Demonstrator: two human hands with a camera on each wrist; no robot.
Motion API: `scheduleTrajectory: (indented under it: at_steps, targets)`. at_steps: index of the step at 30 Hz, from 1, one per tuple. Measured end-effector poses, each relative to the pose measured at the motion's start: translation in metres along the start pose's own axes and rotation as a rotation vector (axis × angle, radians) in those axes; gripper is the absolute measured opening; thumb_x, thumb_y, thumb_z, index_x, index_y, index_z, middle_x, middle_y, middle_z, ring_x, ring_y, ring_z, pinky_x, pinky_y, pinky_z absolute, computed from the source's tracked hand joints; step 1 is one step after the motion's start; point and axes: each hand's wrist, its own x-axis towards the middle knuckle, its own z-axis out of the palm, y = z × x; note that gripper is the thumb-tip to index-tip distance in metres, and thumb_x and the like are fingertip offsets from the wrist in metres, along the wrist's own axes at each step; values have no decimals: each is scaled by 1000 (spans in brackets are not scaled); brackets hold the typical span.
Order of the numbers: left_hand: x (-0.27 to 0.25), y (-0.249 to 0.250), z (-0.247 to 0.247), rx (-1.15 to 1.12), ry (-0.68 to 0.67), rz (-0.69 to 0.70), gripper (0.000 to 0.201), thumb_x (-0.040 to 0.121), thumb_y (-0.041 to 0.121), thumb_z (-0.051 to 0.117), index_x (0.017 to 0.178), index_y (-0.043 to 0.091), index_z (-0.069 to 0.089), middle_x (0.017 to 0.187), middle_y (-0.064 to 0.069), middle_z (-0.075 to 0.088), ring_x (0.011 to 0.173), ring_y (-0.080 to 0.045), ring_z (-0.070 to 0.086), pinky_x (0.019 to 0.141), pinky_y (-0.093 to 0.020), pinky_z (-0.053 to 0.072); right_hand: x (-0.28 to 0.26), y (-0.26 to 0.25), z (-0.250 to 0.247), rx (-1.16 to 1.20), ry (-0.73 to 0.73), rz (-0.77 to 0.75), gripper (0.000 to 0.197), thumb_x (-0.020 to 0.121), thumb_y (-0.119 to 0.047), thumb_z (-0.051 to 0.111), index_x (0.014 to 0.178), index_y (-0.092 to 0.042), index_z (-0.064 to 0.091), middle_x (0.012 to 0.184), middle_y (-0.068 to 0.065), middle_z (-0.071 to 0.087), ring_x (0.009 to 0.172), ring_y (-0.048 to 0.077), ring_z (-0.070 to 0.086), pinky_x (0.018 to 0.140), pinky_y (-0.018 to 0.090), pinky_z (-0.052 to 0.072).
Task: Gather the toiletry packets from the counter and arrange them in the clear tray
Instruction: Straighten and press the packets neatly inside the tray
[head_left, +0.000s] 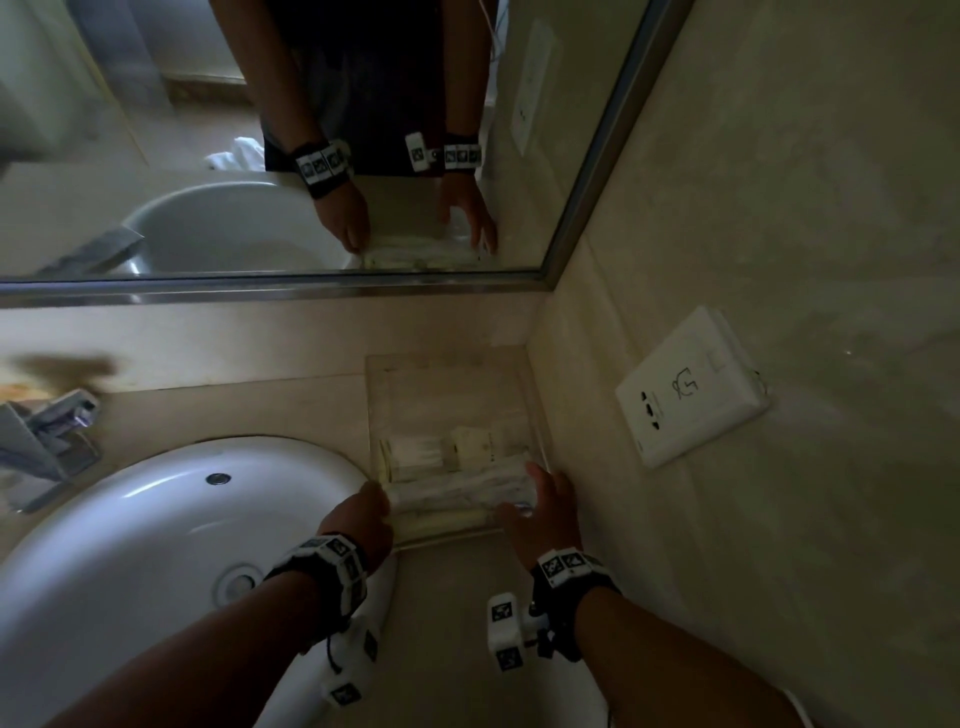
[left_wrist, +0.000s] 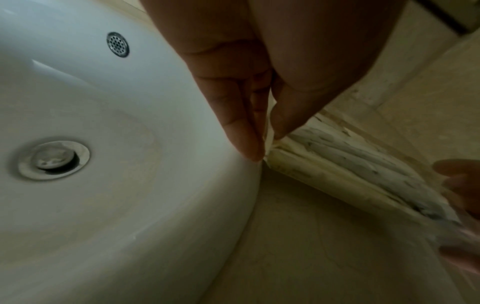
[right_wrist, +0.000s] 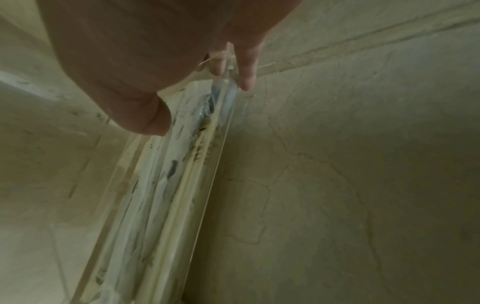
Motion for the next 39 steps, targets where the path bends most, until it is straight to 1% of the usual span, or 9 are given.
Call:
scheduleTrajectory:
  at_steps: [2,8,13,18,21,24,31,36,39]
  targets:
    - [3,2,-3,-35,-1,-27,18,87,20,52,102,22,44,94,-3,61,82,-24,65,72,-35,57,0,0,3,22,33,-14,72,85,-30,68,149,-29,36,160,5,16,145,27,25,108,27,35]
    - [9,2,-8,-102,6,-40,20,86,18,54,102,20,44,91,-5,61,80,-26,66,75,-40,60,9,-4,9,44,34,-5,69,83,-36,69,145,-31,42,161,5,14,145,30,25,111,41,38]
    - [14,0,-7,-212,53,-58,32,81,23,63,98,26,37,89,-6,65,77,-26,68,73,-43,60,14,-14,10,86,67,-8,59,80,-42,71,135,-31,53,161,5,13,144,29,26,108,35,38]
    - [19,0,-11,-325,39,-62,76,76,28,73,134,28,23,100,-6,69,83,-26,69,79,-41,60,21,-26,7,152,81,27,71,60,-59,56,127,-35,55,160,-1,11,138,30,35,103,40,44]
    - [20,3,-15,-308,38,-37,96,76,27,76,149,25,14,119,-9,64,98,-27,66,88,-37,57,24,-32,8,190,90,45,63,63,-54,60,124,-37,56,159,-6,11,138,28,34,103,39,44]
    - [21,8,-19,-256,65,-19,93,75,27,78,149,16,22,128,-11,55,111,-27,59,95,-34,52,26,-37,9,192,109,44,52,75,-39,69,125,-32,57,160,-4,10,138,27,34,100,33,42]
    - [31,13,-17,-222,49,-67,93,62,34,83,139,20,33,131,-13,41,113,-34,55,96,-41,53,33,-45,10,175,122,50,46,80,-31,71,124,-31,59,161,0,13,139,24,30,95,25,35]
    - [34,11,-15,-192,28,9,113,70,31,79,150,40,0,137,-12,34,110,-33,57,92,-38,52,31,-38,12,136,142,16,43,80,-34,70,122,-32,60,158,-4,15,134,24,38,97,32,46]
    - [33,11,-16,-129,0,39,111,73,29,76,149,43,-3,139,-12,32,109,-31,59,92,-36,54,22,-31,16,57,176,17,34,82,-38,69,115,-32,62,150,1,28,134,25,35,101,39,44]
